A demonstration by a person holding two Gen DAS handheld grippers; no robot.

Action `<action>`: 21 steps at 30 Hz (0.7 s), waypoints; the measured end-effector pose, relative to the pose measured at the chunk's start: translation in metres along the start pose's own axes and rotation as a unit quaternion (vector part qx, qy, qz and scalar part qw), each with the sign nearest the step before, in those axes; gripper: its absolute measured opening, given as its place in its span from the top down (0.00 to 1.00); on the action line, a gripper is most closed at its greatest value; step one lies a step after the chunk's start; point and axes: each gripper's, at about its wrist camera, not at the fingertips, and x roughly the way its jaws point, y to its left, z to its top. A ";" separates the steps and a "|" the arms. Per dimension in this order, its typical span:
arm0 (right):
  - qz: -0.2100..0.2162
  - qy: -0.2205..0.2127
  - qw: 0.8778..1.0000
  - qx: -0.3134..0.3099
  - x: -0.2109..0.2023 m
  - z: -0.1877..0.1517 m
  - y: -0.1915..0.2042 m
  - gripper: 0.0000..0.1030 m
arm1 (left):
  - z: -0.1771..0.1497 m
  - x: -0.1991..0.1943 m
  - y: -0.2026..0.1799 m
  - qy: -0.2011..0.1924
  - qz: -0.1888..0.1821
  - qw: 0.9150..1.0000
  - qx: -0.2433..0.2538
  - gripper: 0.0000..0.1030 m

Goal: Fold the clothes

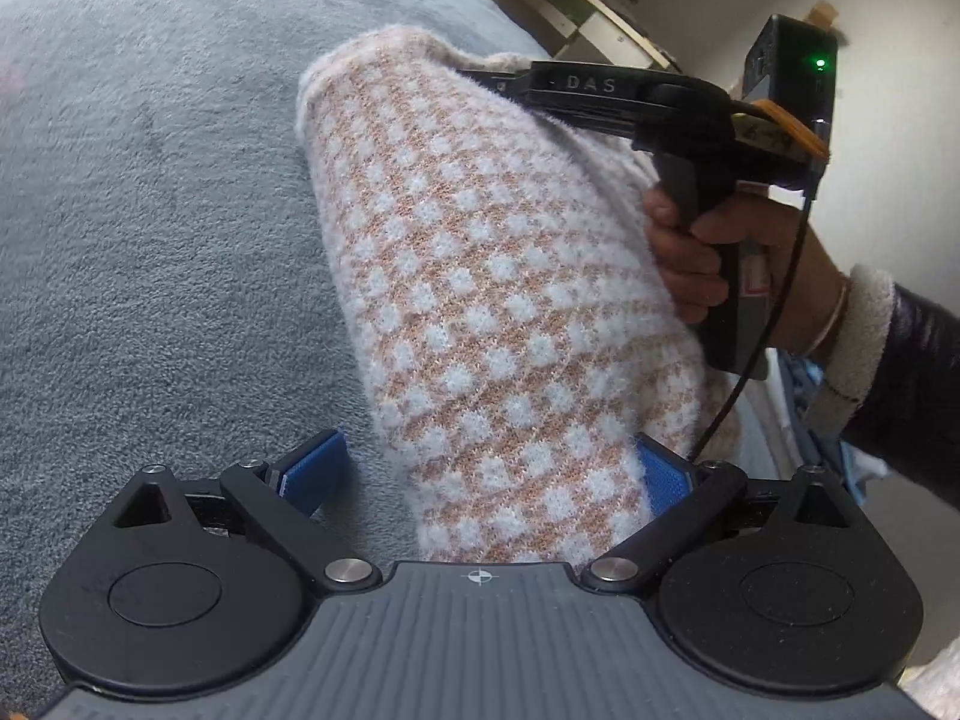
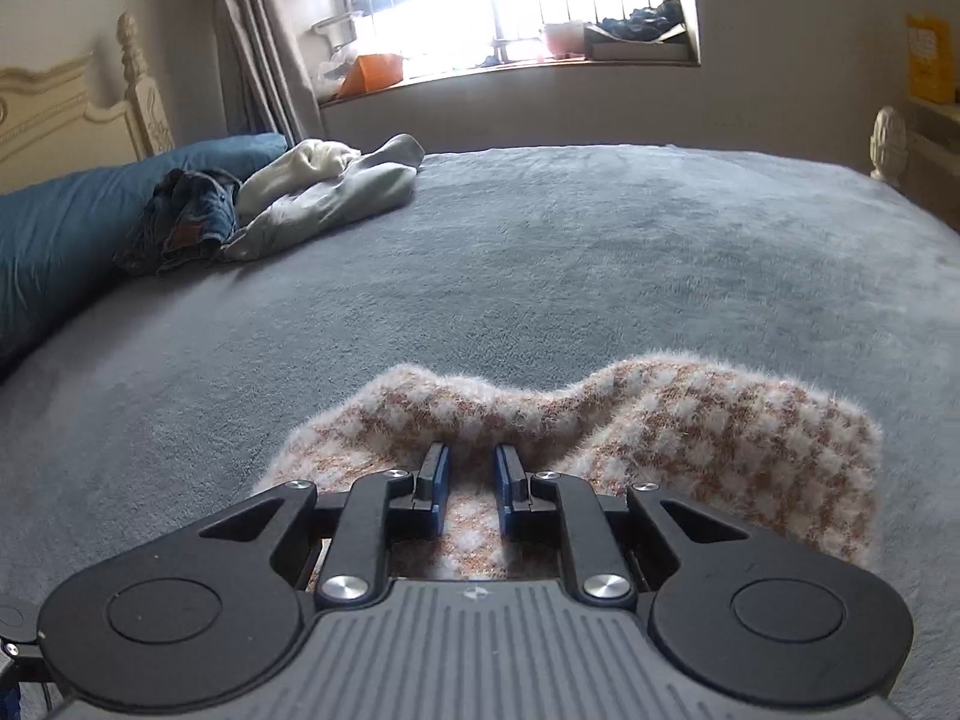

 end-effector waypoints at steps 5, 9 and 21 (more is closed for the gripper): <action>-0.003 0.001 1.000 0.002 0.003 0.001 0.004 0.86 | 0.000 0.002 -0.001 0.002 0.006 1.000 0.011 0.03; 0.001 -0.003 1.000 0.029 0.001 -0.002 -0.002 0.86 | -0.003 0.001 -0.004 -0.001 0.019 1.000 0.014 0.03; 0.044 -0.026 0.999 0.002 -0.054 0.026 0.027 0.84 | -0.004 -0.001 -0.009 0.000 0.044 0.999 0.008 0.04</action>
